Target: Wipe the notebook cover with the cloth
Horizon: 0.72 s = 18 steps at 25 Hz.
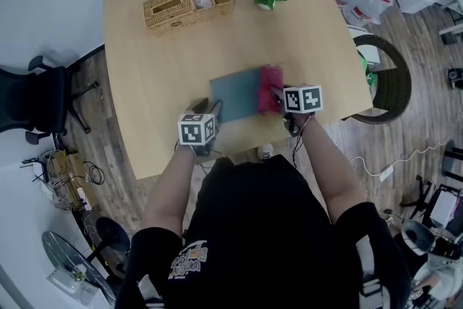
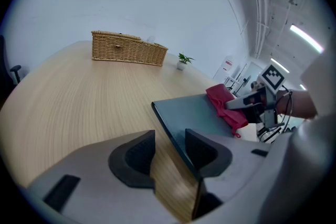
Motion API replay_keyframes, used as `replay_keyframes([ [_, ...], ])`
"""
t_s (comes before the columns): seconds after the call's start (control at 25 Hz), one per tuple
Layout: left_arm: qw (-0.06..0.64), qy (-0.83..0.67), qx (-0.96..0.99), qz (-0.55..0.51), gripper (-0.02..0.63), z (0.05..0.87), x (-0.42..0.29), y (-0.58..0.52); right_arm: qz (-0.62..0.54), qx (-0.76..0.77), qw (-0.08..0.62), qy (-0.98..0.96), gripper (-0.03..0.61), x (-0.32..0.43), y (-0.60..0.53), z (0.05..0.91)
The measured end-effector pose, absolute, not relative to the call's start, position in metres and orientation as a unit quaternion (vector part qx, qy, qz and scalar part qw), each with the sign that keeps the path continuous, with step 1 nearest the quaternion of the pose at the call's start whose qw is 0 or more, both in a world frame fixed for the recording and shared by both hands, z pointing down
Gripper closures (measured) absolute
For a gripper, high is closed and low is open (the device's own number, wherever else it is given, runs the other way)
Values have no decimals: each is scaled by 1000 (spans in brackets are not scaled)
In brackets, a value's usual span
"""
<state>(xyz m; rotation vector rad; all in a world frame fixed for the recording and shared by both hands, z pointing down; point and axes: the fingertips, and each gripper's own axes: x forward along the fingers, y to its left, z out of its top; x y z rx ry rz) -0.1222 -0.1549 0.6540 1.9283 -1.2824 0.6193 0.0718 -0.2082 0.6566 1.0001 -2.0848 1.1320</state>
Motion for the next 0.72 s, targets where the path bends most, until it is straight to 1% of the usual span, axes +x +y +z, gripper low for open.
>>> replay_keyframes([
  [0.4,361,-500,749,242,439,655,-121,-154,423,399,279,-764,514,98,-211,658],
  [0.6,361,-500,749,242,439,655,-121,-154,383,431,308,-757,514,115,-217,655],
  [0.72,361,-500,749,242,439,654,-122,-154,334,455,330,-757,515,123,-224,647],
])
